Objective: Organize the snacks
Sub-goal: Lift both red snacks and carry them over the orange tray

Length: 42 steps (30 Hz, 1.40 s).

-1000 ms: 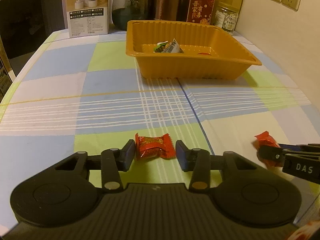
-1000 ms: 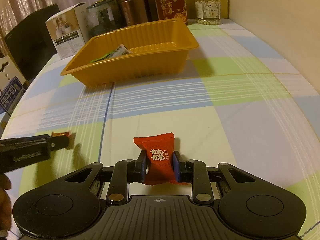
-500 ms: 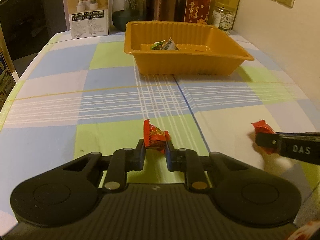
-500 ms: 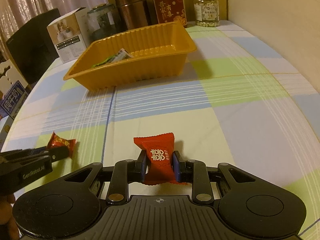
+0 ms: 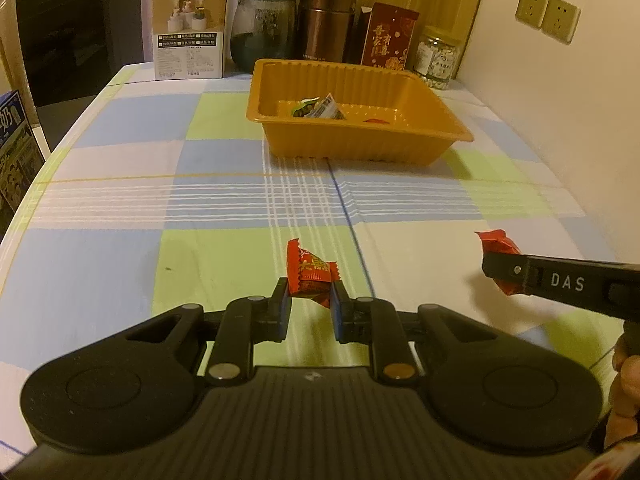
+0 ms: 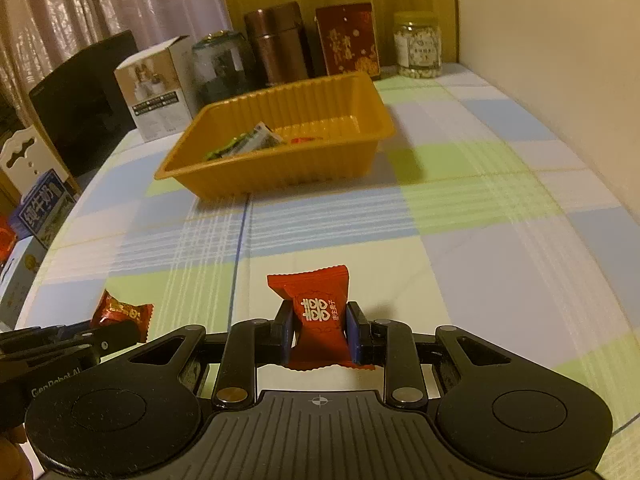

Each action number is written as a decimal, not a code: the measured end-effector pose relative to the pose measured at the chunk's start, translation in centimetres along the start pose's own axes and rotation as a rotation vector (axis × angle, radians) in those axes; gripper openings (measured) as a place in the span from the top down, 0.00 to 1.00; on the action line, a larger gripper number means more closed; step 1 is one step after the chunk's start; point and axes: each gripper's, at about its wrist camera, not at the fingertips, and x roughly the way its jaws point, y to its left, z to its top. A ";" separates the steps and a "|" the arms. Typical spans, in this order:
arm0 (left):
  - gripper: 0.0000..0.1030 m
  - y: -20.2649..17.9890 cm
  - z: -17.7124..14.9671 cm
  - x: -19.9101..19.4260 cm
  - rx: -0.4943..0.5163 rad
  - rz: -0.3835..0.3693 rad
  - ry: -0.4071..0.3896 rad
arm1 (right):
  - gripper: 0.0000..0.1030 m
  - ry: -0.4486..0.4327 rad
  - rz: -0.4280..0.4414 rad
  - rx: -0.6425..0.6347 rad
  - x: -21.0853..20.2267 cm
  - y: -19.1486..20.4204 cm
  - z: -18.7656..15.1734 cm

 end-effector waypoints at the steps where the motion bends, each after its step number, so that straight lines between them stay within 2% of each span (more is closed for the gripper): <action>1: 0.82 -0.1 0.0 -0.3 -0.002 -0.003 -0.002 | 0.74 -0.003 0.001 -0.001 -0.3 0.0 0.1; 13: 0.82 -0.9 0.4 -2.5 -0.003 -0.025 -0.026 | 0.74 -0.022 0.005 -0.013 -2.6 0.2 0.1; 27: 0.82 -1.3 1.4 -2.3 0.007 -0.043 -0.026 | 0.74 -0.024 0.008 -0.006 -2.7 -0.3 0.6; 35: 0.82 -1.8 4.5 -1.4 0.026 -0.070 -0.042 | 0.74 -0.038 0.008 -0.015 -2.0 -1.0 3.1; 42: 0.82 -1.9 8.5 0.0 0.036 -0.096 -0.063 | 0.74 -0.064 0.026 -0.031 -0.9 -1.3 7.0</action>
